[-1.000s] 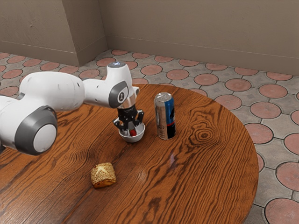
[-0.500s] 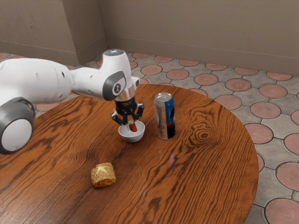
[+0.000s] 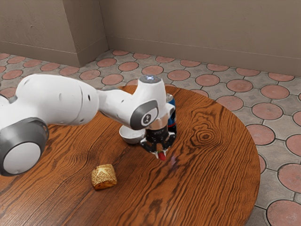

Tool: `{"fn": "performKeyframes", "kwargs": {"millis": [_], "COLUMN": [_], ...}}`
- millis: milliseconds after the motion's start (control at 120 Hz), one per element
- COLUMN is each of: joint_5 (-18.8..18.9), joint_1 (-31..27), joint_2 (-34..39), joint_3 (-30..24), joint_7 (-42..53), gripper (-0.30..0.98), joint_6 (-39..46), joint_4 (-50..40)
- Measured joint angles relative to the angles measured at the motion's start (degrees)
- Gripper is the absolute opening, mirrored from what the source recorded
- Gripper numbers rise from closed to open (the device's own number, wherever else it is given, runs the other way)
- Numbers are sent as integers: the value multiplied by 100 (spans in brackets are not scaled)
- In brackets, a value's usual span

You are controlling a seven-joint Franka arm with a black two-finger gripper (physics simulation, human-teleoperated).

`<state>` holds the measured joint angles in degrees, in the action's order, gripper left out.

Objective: Take strawberry from the bowl

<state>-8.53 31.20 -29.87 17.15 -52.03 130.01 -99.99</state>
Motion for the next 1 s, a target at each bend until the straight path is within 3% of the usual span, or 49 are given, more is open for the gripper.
{"fn": "performKeyframes", "kwargs": {"millis": [200,383,542,617,767,833,1000], "joint_5": [-3,-124,-164,-130,203,293,761], "joint_1": [153,150,128,100,70,-195,-1858], "joint_2": [-287,-310,-148,95,524,1045,1917], "joint_3": [-30,-35,-31,12,223,194,-824], "joint_7": [-64,4,100,231,501,762,1478], "gripper": [-4,33,50,55,61,62,65], "joint_6": [143,321,350,38,-1405,-1969,-3087], "joint_4": [206,223,178,416,1664,1672,1668]}}
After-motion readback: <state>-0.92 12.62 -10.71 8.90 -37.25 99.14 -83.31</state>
